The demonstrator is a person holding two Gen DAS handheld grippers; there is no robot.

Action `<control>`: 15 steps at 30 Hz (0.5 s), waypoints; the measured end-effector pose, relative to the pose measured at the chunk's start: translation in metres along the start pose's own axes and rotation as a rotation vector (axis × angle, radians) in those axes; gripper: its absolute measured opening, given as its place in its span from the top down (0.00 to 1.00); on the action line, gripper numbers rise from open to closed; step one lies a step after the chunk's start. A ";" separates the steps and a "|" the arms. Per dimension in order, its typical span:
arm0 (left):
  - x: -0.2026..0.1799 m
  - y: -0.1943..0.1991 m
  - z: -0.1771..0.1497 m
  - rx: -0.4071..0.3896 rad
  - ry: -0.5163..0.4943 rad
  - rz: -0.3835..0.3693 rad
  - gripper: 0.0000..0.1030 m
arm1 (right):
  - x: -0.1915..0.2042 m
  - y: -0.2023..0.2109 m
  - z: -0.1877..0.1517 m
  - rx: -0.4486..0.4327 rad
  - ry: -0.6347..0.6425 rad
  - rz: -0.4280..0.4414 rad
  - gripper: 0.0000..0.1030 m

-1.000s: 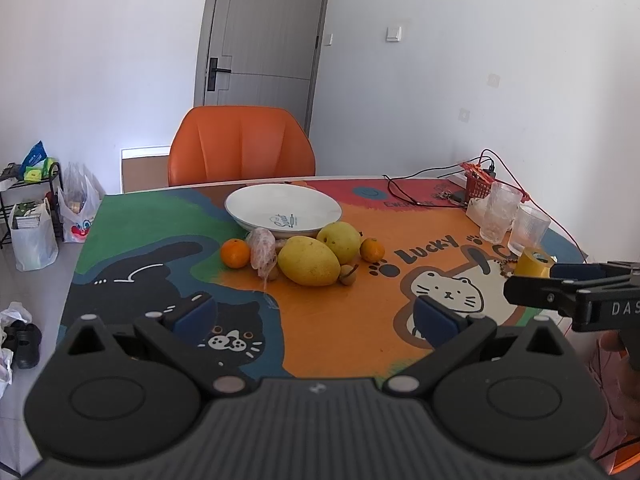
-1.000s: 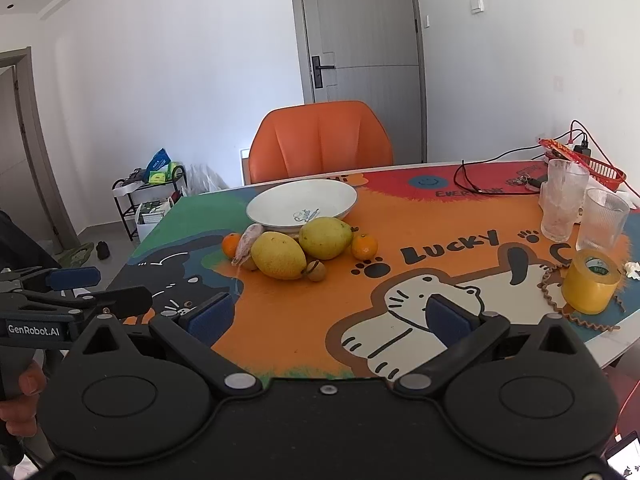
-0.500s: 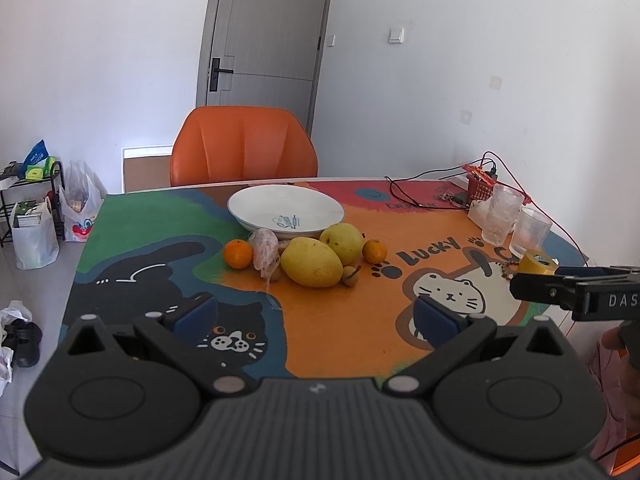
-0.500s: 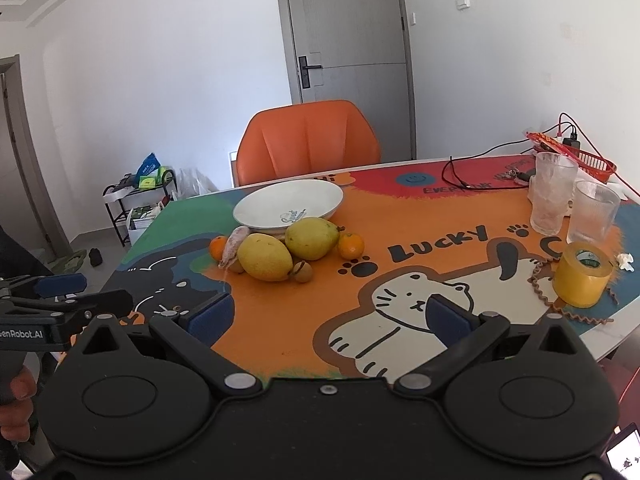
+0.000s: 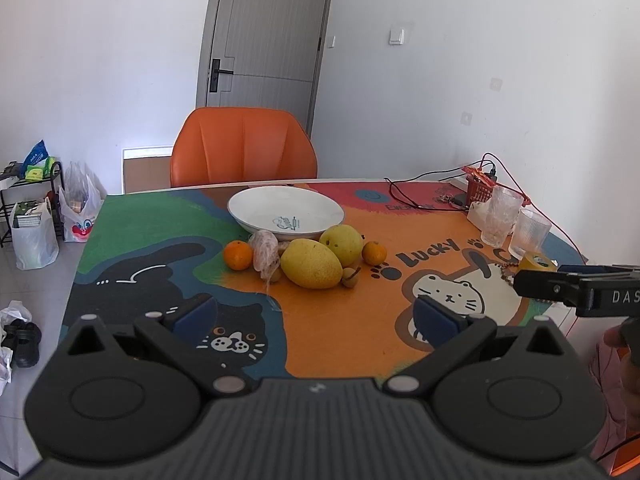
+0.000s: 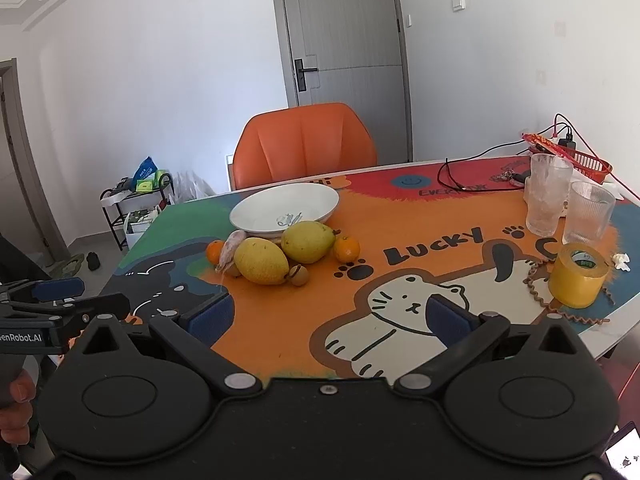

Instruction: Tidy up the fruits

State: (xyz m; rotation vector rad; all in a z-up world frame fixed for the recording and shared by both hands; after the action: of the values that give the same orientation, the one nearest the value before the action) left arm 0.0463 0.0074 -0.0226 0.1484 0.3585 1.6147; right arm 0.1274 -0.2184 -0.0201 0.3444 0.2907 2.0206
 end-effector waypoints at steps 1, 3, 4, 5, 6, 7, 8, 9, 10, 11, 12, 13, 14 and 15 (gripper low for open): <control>0.000 0.000 0.000 0.000 0.000 0.000 0.00 | 0.000 0.000 0.000 -0.001 0.000 -0.001 0.00; 0.001 0.000 0.000 0.000 0.000 -0.001 0.00 | -0.001 0.000 0.001 -0.003 0.001 -0.001 0.00; 0.000 0.000 0.000 0.000 0.000 -0.001 0.00 | -0.001 0.000 0.002 -0.002 0.001 -0.001 0.00; 0.001 0.000 0.000 -0.001 0.001 -0.001 0.00 | -0.001 0.000 0.002 -0.003 0.002 -0.001 0.00; 0.000 0.000 0.000 0.000 0.000 -0.001 0.00 | -0.001 0.000 0.002 -0.004 0.003 -0.001 0.00; 0.000 0.000 0.000 0.000 0.000 0.000 0.00 | -0.001 0.001 0.002 -0.004 0.004 -0.002 0.00; 0.001 0.001 0.000 -0.001 0.000 -0.001 0.00 | -0.001 0.001 0.002 -0.004 0.004 -0.002 0.00; 0.001 0.001 0.000 0.000 0.000 -0.001 0.00 | -0.001 0.001 0.002 -0.004 0.003 -0.001 0.00; 0.000 0.000 0.000 -0.001 0.000 0.000 0.00 | -0.001 0.001 0.002 -0.004 0.003 -0.001 0.00; 0.000 0.000 0.000 -0.001 0.000 0.000 0.00 | 0.000 0.001 0.002 -0.004 0.004 0.000 0.00; 0.000 0.000 0.000 -0.001 0.000 0.000 0.00 | 0.000 0.001 0.001 -0.004 0.004 0.000 0.00; 0.000 0.000 0.001 -0.001 0.000 0.000 0.00 | -0.001 0.001 0.001 -0.005 0.005 0.000 0.00; 0.000 0.000 0.002 -0.001 0.001 0.000 0.00 | 0.000 0.001 0.001 -0.005 0.005 -0.001 0.00; 0.000 0.000 0.002 -0.001 0.000 -0.001 0.00 | 0.000 0.001 0.001 -0.005 0.004 0.000 0.00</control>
State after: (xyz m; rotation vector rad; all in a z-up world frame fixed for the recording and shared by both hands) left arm 0.0463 0.0079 -0.0211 0.1467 0.3578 1.6136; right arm 0.1273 -0.2191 -0.0185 0.3371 0.2881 2.0224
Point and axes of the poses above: each gripper's, at about its wrist camera, not at the fingertips, and y roughly against the way its jaws point, x to its left, z to its top, the point moved 6 cm from there along -y, roughly the way its jaws point, and after that the axes turned 9 degrees about -x, right-handed, at the moved point
